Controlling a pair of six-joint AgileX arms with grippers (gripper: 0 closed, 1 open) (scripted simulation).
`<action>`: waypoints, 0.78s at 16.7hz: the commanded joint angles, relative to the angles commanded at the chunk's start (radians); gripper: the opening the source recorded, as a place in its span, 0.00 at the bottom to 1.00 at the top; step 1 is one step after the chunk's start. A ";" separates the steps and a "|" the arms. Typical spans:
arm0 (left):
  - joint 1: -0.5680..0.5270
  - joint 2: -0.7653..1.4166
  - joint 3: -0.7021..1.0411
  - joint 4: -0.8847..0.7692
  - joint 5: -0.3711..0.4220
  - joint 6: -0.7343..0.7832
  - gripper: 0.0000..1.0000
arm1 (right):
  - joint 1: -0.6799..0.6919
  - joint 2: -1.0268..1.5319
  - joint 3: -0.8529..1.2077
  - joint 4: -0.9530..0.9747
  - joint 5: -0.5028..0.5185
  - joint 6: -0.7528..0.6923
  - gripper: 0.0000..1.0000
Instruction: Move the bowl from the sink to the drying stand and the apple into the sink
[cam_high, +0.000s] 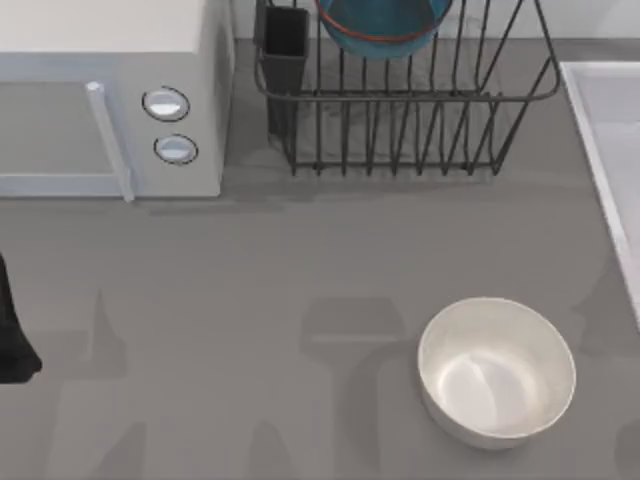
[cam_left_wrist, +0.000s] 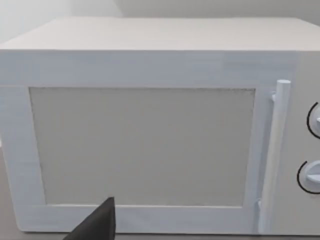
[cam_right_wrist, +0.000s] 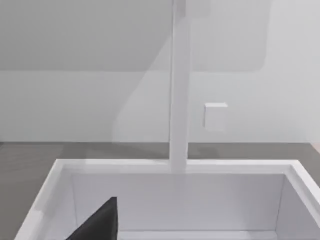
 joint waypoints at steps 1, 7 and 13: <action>0.000 0.000 0.000 0.000 0.000 0.000 1.00 | 0.018 -0.079 -0.017 -0.060 0.017 -0.001 1.00; 0.000 0.000 0.000 0.000 0.000 0.000 1.00 | 0.157 -0.704 -0.161 -0.531 0.141 0.001 1.00; 0.000 0.000 0.000 0.000 0.000 0.000 1.00 | 0.312 -1.399 -0.321 -1.059 0.283 0.003 1.00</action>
